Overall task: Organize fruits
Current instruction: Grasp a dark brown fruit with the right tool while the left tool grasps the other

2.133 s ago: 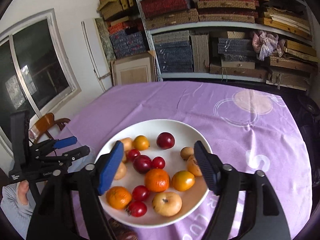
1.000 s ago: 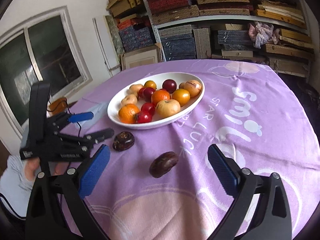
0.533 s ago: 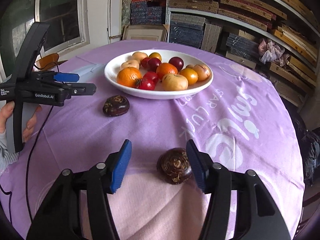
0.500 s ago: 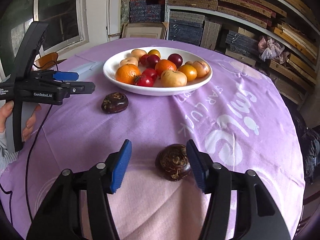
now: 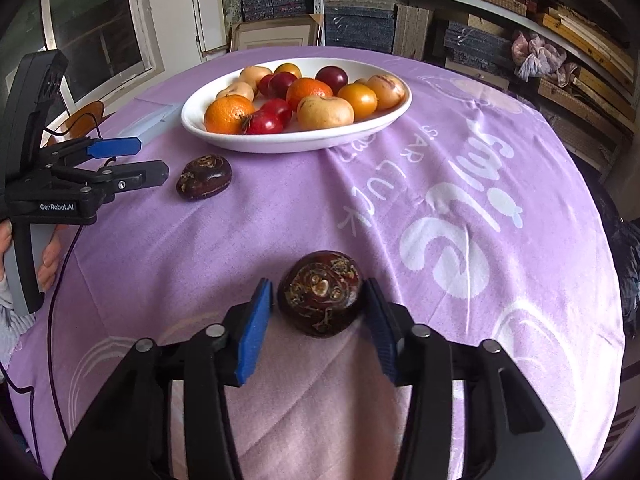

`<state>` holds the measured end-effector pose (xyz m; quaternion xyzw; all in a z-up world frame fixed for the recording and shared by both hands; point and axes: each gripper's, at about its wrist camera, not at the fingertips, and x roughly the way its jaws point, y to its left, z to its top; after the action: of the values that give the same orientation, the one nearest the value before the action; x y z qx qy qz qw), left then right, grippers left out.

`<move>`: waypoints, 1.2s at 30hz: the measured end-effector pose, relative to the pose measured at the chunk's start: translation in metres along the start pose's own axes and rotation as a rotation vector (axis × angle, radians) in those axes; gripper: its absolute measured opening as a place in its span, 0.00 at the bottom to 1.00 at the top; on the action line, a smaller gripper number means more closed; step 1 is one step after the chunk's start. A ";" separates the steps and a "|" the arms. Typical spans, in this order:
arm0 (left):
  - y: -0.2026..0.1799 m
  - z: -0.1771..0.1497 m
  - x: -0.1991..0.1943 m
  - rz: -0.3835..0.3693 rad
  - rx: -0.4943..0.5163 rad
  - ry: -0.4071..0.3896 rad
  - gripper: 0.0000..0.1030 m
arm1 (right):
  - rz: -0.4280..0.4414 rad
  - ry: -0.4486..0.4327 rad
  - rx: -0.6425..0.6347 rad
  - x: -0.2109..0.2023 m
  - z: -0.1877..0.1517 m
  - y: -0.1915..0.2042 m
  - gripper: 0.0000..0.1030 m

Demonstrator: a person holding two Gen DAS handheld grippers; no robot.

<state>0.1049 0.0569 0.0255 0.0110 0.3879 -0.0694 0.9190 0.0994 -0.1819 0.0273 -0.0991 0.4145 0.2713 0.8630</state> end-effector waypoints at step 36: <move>-0.061 0.017 0.041 0.043 0.206 0.061 0.51 | 0.020 0.003 -0.066 0.001 -0.001 0.012 0.42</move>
<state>0.1374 -0.0098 0.0101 0.1160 0.4062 -0.0887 0.9020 0.0926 -0.1716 0.0262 -0.1237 0.4075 0.2934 0.8559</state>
